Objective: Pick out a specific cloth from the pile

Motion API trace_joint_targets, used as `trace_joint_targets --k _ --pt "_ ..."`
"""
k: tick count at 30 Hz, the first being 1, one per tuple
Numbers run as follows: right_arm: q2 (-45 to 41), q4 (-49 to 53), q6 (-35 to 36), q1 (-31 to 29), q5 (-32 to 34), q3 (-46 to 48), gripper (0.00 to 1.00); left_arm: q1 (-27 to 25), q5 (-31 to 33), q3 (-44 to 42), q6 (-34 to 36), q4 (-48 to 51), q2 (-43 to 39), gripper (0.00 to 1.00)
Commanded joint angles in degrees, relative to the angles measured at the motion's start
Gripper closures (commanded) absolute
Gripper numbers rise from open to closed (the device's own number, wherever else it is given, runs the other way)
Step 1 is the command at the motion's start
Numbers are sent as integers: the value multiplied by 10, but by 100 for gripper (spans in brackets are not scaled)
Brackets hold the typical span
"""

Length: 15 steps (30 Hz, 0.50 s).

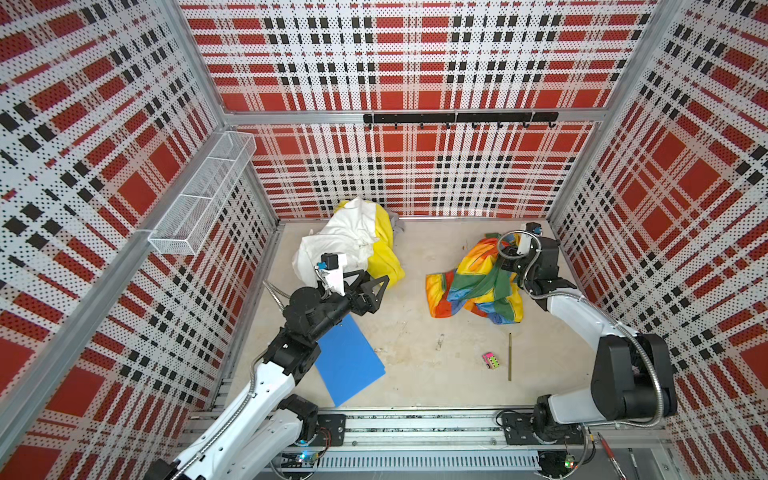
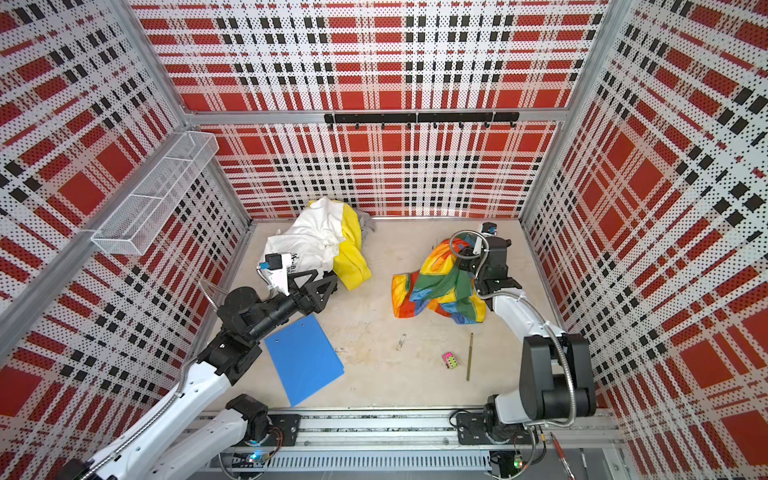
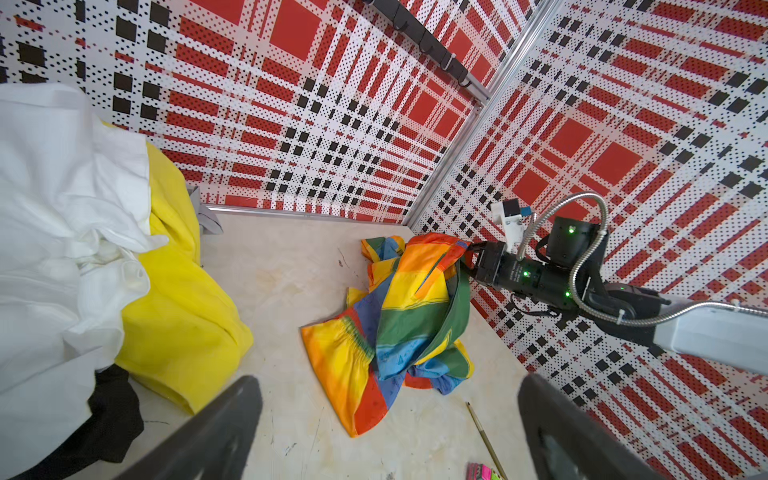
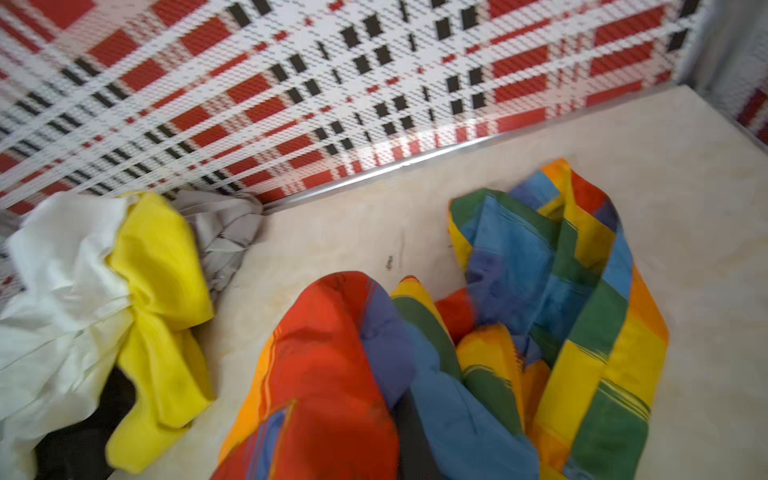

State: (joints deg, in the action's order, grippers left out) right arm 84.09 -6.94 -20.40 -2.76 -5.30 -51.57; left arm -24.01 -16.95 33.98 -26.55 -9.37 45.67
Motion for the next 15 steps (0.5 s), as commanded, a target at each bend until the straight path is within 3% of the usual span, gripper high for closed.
trace_joint_targets --k 1,8,15 --pt "32 -16 -19 1 21 -2 100 5 -4 -10 1 -12 -1 1" --pt "130 63 -52 3 91 -25 99 4 -7 -15 -8 -23 0 1" --pt "180 112 -34 4 79 -83 86 4 -6 -21 -12 -26 -1 1"
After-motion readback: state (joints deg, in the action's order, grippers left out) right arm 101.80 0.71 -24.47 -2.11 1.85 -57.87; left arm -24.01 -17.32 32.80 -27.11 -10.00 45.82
